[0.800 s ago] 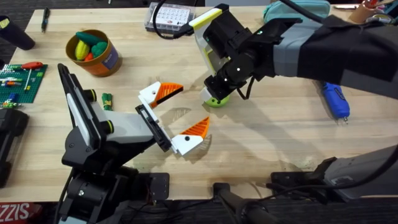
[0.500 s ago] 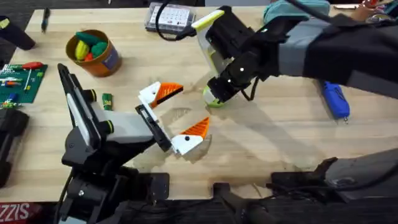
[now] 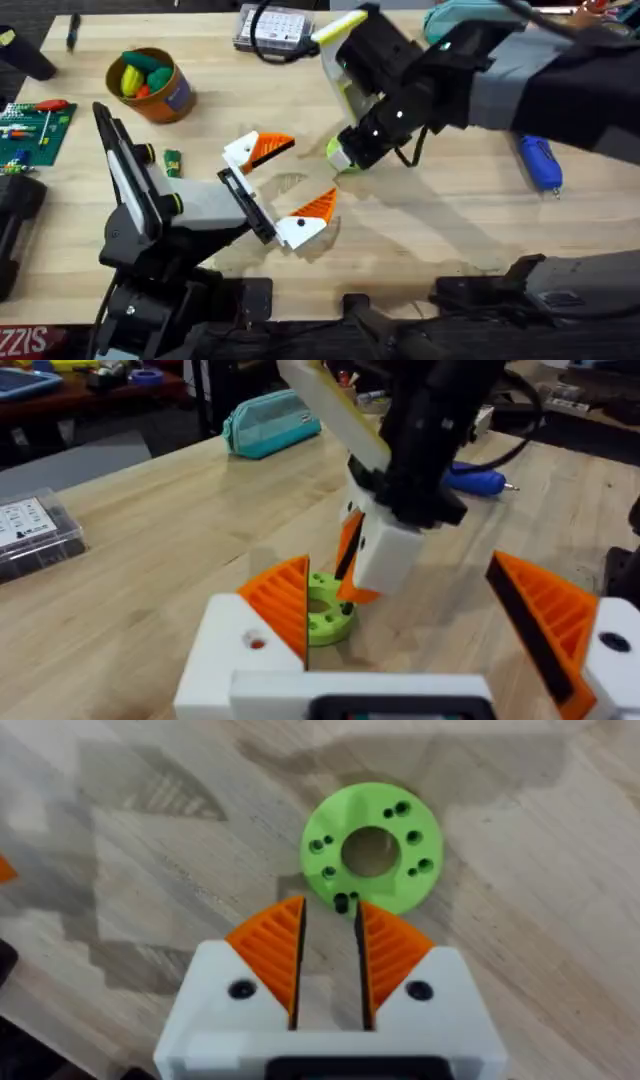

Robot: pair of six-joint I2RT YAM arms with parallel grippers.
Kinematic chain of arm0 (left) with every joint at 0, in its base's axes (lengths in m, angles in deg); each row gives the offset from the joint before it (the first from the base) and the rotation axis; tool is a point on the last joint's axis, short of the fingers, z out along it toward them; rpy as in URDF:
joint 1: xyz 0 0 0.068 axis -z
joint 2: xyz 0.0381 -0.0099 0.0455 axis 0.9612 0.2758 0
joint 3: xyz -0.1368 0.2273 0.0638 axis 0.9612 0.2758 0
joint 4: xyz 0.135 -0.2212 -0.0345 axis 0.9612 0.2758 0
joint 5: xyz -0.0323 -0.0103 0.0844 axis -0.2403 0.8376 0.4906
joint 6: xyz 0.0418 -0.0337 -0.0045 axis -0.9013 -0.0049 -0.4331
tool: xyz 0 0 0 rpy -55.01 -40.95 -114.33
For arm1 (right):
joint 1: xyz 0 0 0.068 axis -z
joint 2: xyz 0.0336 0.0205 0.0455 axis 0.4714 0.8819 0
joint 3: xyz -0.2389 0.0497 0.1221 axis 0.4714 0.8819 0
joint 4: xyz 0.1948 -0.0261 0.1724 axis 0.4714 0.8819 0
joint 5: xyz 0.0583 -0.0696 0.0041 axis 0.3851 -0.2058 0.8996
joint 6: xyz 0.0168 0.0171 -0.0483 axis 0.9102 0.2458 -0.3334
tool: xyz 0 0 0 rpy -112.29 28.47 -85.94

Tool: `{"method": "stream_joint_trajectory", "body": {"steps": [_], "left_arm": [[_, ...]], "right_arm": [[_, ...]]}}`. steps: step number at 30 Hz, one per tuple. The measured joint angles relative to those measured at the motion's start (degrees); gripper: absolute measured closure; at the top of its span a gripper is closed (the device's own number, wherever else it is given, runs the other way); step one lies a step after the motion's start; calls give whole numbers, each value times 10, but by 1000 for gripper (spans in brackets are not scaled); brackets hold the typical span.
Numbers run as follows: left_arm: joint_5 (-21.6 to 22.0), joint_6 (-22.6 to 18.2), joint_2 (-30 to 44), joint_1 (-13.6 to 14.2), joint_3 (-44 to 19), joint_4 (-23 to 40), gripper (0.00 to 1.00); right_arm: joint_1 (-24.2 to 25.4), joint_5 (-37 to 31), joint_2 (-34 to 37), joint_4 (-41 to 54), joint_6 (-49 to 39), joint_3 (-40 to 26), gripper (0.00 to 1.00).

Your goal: Pick up the gripper from the table and insert it into the empty holder that is missing its gripper. Then pick up a screw, insert it into the mounting hole, and use the screwdriver to tighten it. Finally, clean up the table by picking up the vegetable and placing it into the bucket.

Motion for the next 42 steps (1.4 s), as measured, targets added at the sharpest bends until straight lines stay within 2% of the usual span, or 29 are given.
{"method": "stream_joint_trajectory", "body": {"steps": [13, 17, 38, 40, 42], "left_arm": [[0, 0, 0, 0, 0, 0, 16], [0, 0, 0, 0, 0, 0, 16], [0, 0, 0, 0, 0, 0, 16], [0, 0, 0, 0, 0, 0, 16], [0, 0, 0, 0, 0, 0, 16]], "right_arm": [[-5, -28, 2, -49, 19, 61, 680], [-5, -35, 2, -74, 21, 63, 680], [-11, -45, 22, -66, 22, 63, 680], [-11, -46, 22, -66, 23, 62, 718], [-11, -49, 22, -66, 24, 62, 801]]}}
